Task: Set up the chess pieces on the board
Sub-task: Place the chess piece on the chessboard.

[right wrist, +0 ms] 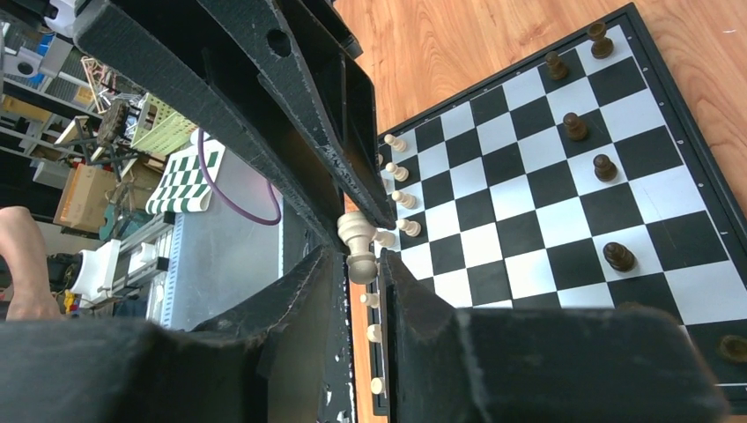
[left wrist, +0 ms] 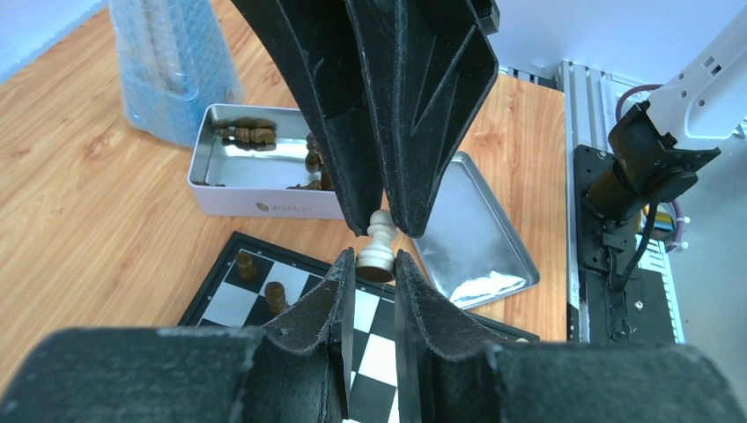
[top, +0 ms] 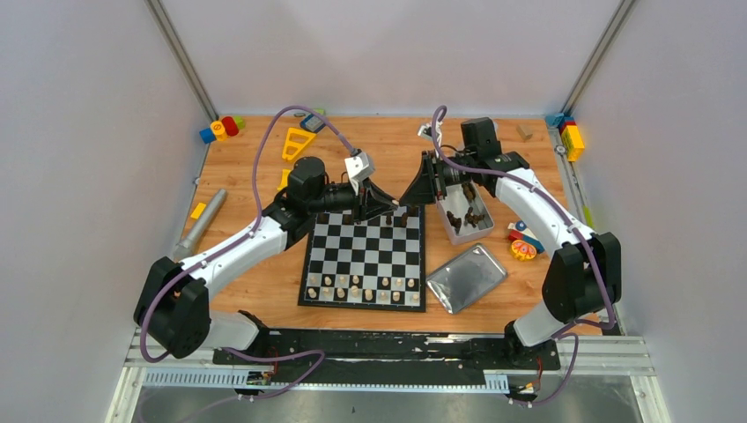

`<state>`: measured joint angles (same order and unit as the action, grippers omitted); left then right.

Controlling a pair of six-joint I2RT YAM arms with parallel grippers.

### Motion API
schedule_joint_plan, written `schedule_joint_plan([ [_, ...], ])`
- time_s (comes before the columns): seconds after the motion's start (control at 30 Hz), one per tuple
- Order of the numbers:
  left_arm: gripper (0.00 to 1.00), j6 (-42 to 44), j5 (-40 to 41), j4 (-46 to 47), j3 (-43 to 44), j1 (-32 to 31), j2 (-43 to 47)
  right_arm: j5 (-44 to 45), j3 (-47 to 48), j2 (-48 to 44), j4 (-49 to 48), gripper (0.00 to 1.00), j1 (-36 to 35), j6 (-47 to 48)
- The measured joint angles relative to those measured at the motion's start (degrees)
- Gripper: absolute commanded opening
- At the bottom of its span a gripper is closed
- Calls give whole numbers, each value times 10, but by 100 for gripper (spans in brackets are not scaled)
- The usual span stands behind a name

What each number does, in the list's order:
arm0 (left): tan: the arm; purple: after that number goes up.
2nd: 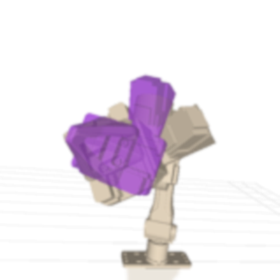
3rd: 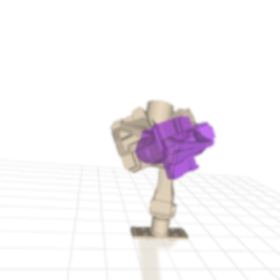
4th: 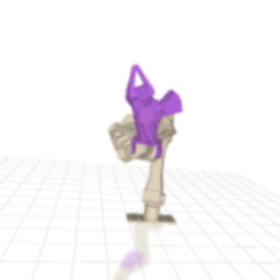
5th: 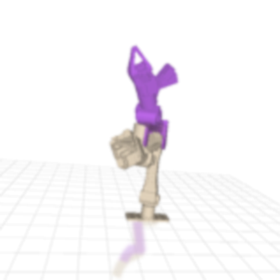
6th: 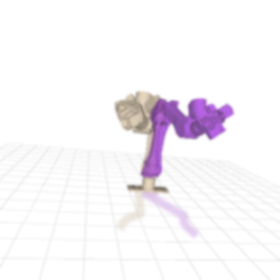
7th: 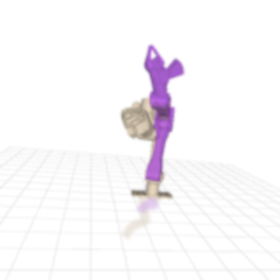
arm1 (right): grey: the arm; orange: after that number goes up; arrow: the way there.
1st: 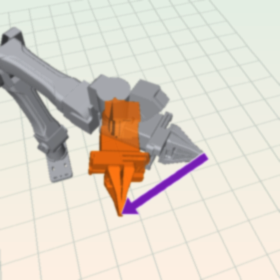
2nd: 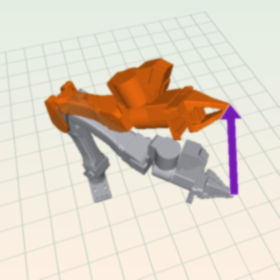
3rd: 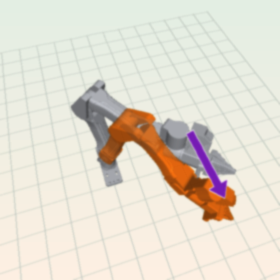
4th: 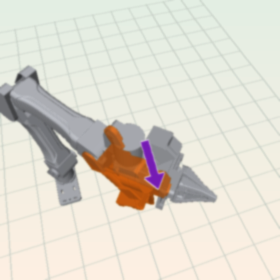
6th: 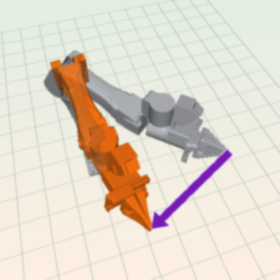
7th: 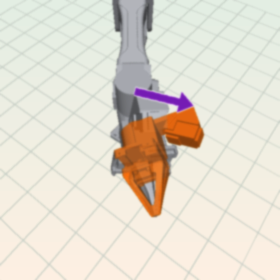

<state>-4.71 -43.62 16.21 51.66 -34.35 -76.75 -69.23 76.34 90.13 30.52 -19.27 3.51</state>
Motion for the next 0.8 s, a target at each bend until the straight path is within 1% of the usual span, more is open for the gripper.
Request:
schedule_joint_plan([
  [0.13, 0, -1, 2, 0, 0, 0, 0, -3, -2, 0, 0, 24, -4, 0],
  [0.27, 0, -1, 2, 0, 0, 0, 0, -3, -3, 0, 0, 18, -5, 1],
  [0.43, 0, -1, 2, 2, 0, 0, 0, -3, -3, 0, -1, 4, -5, 4],
  [0.5, 10, 0, 2, 2, -1, 0, 0, -3, -3, 0, -2, 0, -5, 6],
  [0.53, 21, 1, 2, 2, -2, 0, 0, -3, -3, 0, -2, 0, -5, 7],
  [0.57, 27, 3, 2, 1, -2, 0, 0, -2, -3, 0, -1, 0, -5, 7],
  [0.6, 39, 6, 3, 1, -2, 0, 0, -1, -3, 0, -1, 0, -5, 9],
  [0.63, 44, 10, 4, 0, -3, 0, 0, 2, -3, -2, 0, 0, -5, 10],
  [0.67, 58, 20, 6, -2, -3, 0, 0, 4, -3, -3, 0, 0, -5, 12],
  [0.7, 66, 30, 10, -9, -3, 0, 1, 7, -3, -5, 2, 0, -5, 16],
  [0.73, 77, 44, 14, -21, -3, 0, 3, 13, -3, -9, 3, 0, -5, 22],
  [0.8, 86, 76, 22, -52, -3, 2, 9, 30, -3, -19, 14, 0, -6, 38],
])
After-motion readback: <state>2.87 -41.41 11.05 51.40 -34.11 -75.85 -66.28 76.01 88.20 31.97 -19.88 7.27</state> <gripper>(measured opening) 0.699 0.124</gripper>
